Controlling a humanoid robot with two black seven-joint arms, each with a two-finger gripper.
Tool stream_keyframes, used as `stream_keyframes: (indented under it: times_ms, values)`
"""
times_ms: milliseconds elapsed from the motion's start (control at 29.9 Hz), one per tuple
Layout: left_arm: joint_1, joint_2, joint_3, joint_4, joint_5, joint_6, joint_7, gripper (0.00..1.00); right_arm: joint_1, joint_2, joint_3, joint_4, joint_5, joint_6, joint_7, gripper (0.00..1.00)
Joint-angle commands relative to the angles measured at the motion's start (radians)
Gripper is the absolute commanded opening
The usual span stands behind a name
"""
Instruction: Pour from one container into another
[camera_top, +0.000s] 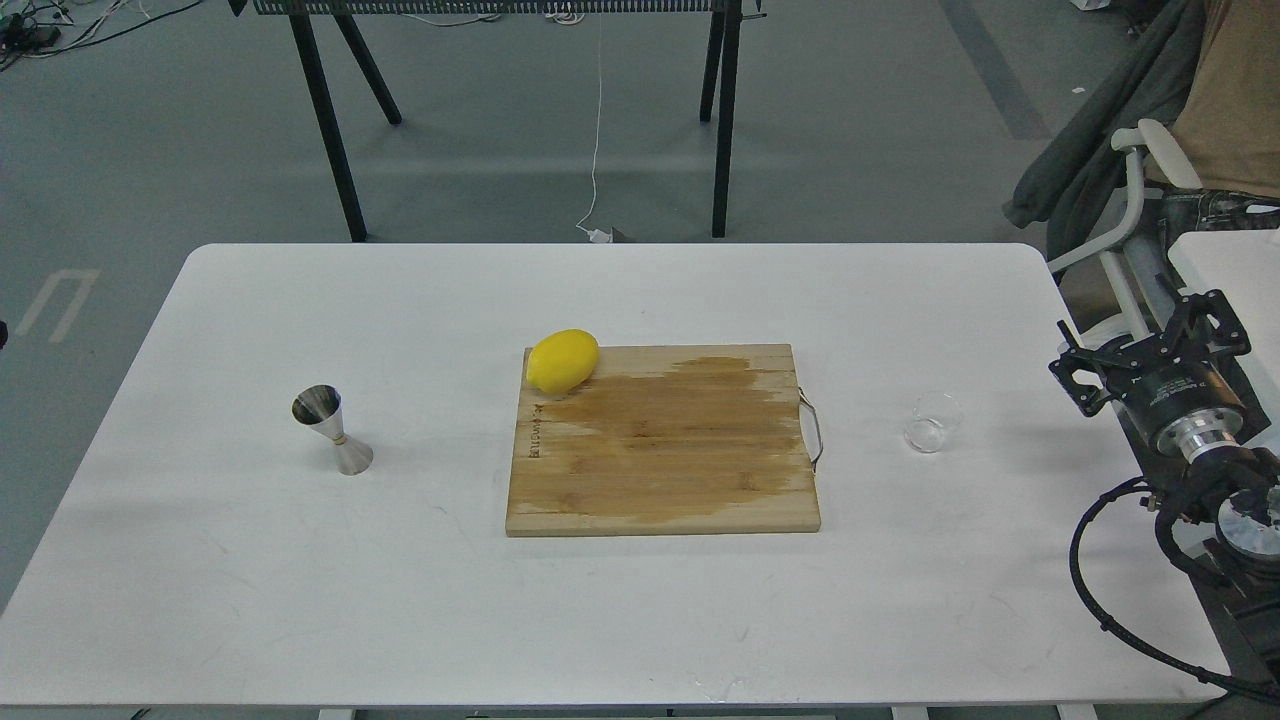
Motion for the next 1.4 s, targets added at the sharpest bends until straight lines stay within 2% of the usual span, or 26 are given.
stream_keyframes:
  times_ms: [0,100,167,267,401,501,802,903,1003,1270,1371]
  values:
    - [-0.034,-0.027,0.225,0.063,0.001,0.0,-0.002,1.0,-0.005,-0.004,0.0,0.0,0.0,0.0,0.0,1.0]
    - [-0.04,-0.079,0.389,0.137,0.0,0.0,-0.002,1.0,-0.011,-0.004,0.0,-0.002,0.0,0.0,0.0,1.0]
    - [-0.044,-0.088,0.414,0.149,-0.003,0.0,-0.002,1.0,-0.014,-0.005,0.0,-0.002,0.0,0.0,0.0,1.0]
    - [-0.046,-0.094,0.384,0.154,-0.014,0.0,-0.002,1.0,-0.015,-0.005,0.0,-0.003,0.0,0.0,0.0,1.0]
    - [-0.034,-0.102,0.156,0.148,-0.043,0.0,-0.002,1.0,-0.017,-0.005,0.0,-0.003,0.0,0.0,0.0,1.0]
    - [-0.028,-0.102,0.046,0.146,-0.042,0.0,-0.002,1.0,-0.02,-0.005,0.0,-0.003,0.0,0.0,0.0,1.0]
    - [0.037,-0.095,0.082,0.18,-0.028,0.0,-0.002,1.0,-0.025,-0.005,0.0,-0.011,-0.002,0.0,0.0,1.0]
    - [0.041,-0.116,0.065,0.315,-0.04,0.0,-0.002,1.0,-0.032,-0.005,0.0,-0.011,0.0,0.0,0.0,1.0]
    - [0.028,-0.208,0.068,0.408,-0.048,0.0,-0.002,1.0,-0.035,-0.005,0.0,-0.011,-0.002,0.0,0.002,1.0]
    - [0.005,-0.277,0.078,0.409,-0.04,0.0,-0.002,1.0,-0.038,-0.005,0.0,-0.011,0.0,0.0,0.002,1.0]
    - [0.003,-0.285,0.123,0.412,-0.034,0.0,-0.002,1.0,-0.042,-0.014,0.002,-0.011,0.0,0.0,0.002,1.0]
